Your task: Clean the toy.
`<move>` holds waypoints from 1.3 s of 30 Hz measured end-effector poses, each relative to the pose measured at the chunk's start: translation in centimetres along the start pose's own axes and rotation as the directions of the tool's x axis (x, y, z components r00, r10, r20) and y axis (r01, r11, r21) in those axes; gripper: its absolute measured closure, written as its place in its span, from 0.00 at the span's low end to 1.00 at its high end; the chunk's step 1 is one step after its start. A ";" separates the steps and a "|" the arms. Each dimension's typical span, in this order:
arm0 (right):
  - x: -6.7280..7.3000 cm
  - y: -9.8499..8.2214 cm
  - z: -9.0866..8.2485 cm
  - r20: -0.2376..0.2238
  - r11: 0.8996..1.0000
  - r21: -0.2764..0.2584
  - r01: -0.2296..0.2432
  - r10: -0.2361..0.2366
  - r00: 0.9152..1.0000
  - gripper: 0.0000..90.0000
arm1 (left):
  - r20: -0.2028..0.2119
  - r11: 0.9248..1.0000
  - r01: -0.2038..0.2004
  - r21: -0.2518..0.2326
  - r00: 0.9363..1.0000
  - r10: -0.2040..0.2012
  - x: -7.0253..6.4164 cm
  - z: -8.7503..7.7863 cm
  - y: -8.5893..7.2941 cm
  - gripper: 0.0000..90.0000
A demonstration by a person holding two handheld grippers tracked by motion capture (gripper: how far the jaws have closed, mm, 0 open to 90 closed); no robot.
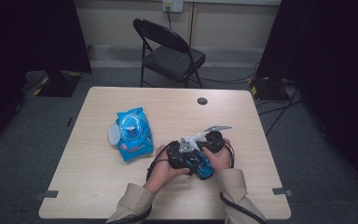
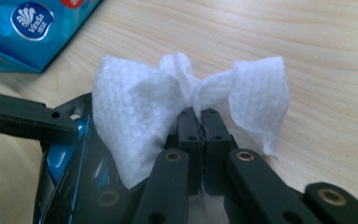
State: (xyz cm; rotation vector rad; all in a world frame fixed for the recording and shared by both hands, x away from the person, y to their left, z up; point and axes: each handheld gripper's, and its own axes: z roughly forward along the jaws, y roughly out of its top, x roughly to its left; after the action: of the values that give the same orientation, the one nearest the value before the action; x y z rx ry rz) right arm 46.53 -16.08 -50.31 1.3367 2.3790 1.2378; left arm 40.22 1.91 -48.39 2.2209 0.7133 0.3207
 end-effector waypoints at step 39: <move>-1.3 -5.6 -6.3 -0.031 0.997 -0.011 0.074 -0.074 0.997 0.98 | 0.000 1.000 0.004 -0.002 1.000 -0.004 0.0 0.0 0.0 0.22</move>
State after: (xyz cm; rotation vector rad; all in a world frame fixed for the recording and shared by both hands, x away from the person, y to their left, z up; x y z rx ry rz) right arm 40.64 -22.30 -50.56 1.2229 2.4169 1.2583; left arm 40.24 1.90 -48.40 2.2172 0.7173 0.3189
